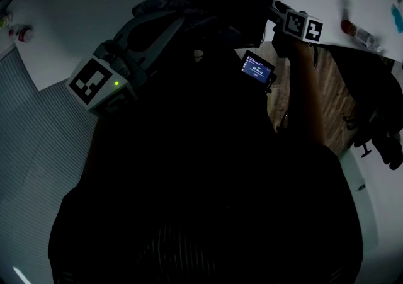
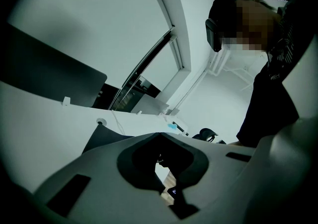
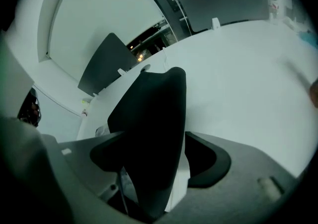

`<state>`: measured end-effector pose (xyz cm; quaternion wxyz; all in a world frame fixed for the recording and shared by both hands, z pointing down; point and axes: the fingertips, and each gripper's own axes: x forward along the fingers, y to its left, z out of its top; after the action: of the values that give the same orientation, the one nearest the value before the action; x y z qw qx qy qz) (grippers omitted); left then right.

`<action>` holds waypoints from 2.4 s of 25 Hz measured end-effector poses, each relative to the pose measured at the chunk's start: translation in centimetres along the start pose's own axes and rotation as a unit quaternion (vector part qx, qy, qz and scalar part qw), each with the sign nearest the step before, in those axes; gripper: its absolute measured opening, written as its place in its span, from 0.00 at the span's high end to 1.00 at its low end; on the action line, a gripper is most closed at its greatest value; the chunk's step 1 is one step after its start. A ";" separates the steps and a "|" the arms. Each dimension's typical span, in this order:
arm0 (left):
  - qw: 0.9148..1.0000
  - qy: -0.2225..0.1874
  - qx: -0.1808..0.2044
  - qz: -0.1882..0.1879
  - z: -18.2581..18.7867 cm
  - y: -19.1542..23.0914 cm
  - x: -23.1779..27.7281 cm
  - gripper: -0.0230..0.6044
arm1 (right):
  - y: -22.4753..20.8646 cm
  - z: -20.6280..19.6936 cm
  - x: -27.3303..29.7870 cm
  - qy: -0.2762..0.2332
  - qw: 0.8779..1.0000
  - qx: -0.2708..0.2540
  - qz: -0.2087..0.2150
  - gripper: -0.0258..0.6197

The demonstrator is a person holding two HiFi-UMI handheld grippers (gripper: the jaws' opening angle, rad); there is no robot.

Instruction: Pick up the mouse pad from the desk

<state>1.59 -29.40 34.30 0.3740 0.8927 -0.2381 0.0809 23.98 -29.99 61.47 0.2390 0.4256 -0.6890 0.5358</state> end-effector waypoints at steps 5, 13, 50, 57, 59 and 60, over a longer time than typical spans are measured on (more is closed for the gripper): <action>1.000 -0.007 -0.006 0.007 -0.3 0.4 -0.3 0.95 | -1.7 -2.6 1.9 0.052 0.998 -0.023 -0.020 0.40; 1.000 -0.010 -0.011 0.008 -0.3 0.4 -0.4 0.95 | -2.5 -3.4 2.8 0.071 0.996 -0.042 -0.034 0.64; 0.995 -0.059 0.080 -0.007 2.8 -4.9 -2.8 0.95 | 22.3 6.8 -13.1 -0.127 0.952 -0.163 0.227 0.93; 0.991 -0.076 0.111 -0.020 3.8 -7.1 -3.4 0.95 | 28.1 7.6 -18.4 -0.168 0.923 -0.199 0.283 0.93; 0.989 -0.083 0.119 -0.023 4.3 -7.5 -3.6 0.95 | 28.9 7.9 -19.6 -0.174 0.920 -0.213 0.280 0.93; 0.988 -0.087 0.123 -0.024 4.5 -7.7 -3.8 0.95 | 29.4 7.9 -20.1 -0.177 0.918 -0.221 0.278 0.93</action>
<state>1.88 -26.48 25.05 0.2413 0.9408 -0.2368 0.0222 10.76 -28.92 27.48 0.0424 0.2411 -0.9114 0.3307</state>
